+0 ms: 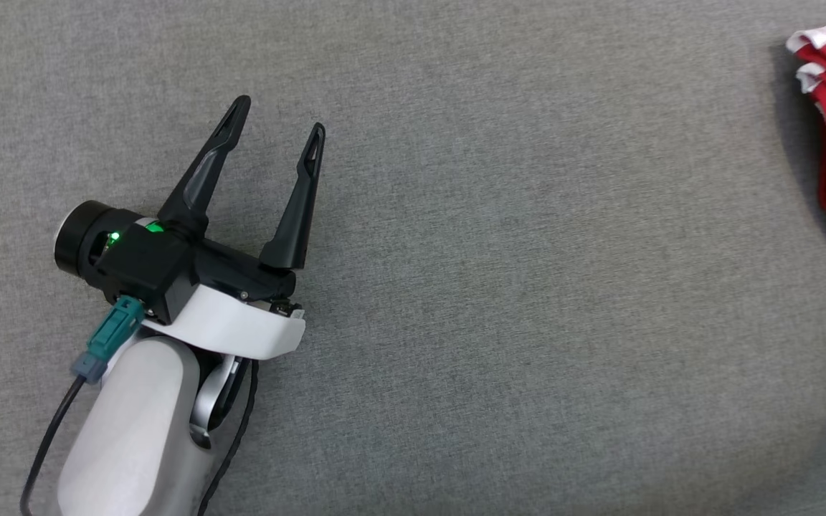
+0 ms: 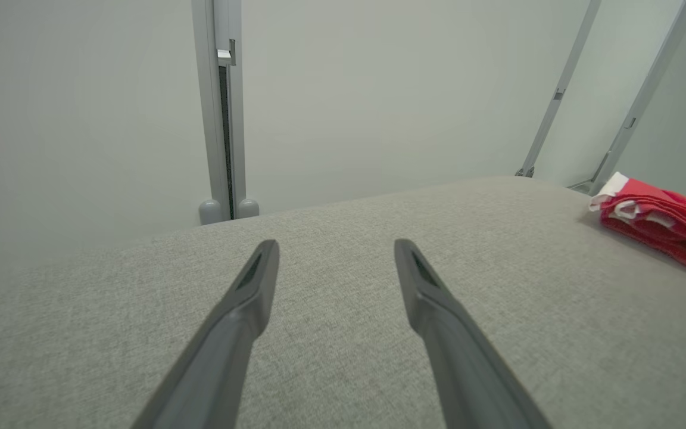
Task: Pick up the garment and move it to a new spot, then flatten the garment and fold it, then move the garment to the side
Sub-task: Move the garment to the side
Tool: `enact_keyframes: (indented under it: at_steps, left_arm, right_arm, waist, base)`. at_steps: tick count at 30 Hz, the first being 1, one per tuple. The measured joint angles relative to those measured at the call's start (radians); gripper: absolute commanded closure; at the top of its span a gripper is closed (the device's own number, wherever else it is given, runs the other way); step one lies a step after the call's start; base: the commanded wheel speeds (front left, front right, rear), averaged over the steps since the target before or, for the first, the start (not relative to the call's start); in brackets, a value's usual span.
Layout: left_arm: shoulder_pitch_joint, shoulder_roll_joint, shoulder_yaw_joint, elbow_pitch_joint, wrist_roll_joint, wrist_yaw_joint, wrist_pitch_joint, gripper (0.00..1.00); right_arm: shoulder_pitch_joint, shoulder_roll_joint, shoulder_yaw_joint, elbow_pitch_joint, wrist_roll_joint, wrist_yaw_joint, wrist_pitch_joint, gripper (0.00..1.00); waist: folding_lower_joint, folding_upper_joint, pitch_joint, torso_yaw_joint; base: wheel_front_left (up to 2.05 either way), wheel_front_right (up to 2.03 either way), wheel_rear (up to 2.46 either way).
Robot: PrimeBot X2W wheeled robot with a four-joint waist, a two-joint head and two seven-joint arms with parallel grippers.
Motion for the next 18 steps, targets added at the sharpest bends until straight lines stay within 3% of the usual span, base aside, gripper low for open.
enact_keyframes:
  at_steps: [8,18]
  left_arm:
    - [0.078,0.007,0.019,0.041,-0.027,0.021,-0.011,0.0]
    - [0.214,0.019,0.083,0.038,-0.069,0.077,-0.029,0.0]
  right_arm:
    - [0.124,0.086,-0.033,-0.017,-0.026,0.0,-0.088,0.0]
    - [0.351,0.254,0.028,-0.368,-0.067,0.0,-0.097,0.0]
  waist:
    - [0.0,0.0,-0.093,-0.033]
    - [0.0,0.0,-0.224,-0.072]
  base:
    - [0.0,0.0,0.0]
    - [0.0,0.0,0.0]
